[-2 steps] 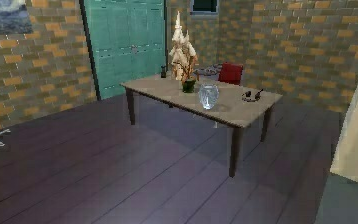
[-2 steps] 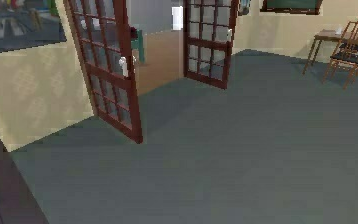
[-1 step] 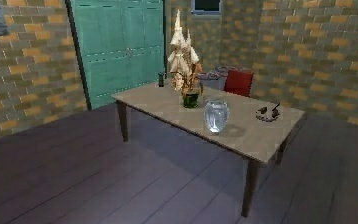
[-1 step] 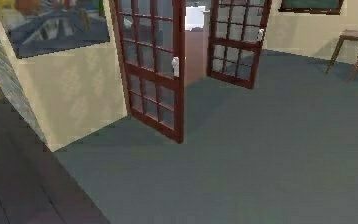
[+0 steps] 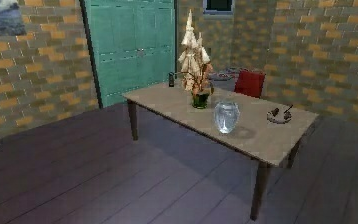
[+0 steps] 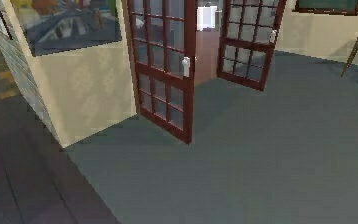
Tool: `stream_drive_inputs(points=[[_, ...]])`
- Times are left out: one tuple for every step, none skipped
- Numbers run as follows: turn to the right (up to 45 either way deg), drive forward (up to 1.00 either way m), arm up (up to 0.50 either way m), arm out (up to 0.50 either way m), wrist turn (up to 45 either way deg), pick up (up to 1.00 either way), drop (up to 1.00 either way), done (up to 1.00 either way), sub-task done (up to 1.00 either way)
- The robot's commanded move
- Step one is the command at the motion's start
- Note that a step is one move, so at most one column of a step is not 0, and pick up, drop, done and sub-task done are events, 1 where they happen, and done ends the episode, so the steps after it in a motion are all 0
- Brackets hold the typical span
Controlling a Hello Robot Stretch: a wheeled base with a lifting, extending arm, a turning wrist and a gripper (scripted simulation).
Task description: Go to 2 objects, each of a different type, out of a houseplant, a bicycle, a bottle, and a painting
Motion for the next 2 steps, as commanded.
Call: stream_drive_inputs(points=[[0.0, 0.75, 0.00, 0.00, 0.0, 0.00, 0.00, 0.00, 0.00], [9.0, 0.00, 0.00, 0.00, 0.0, 0.00, 0.00, 0.00, 0.00]])
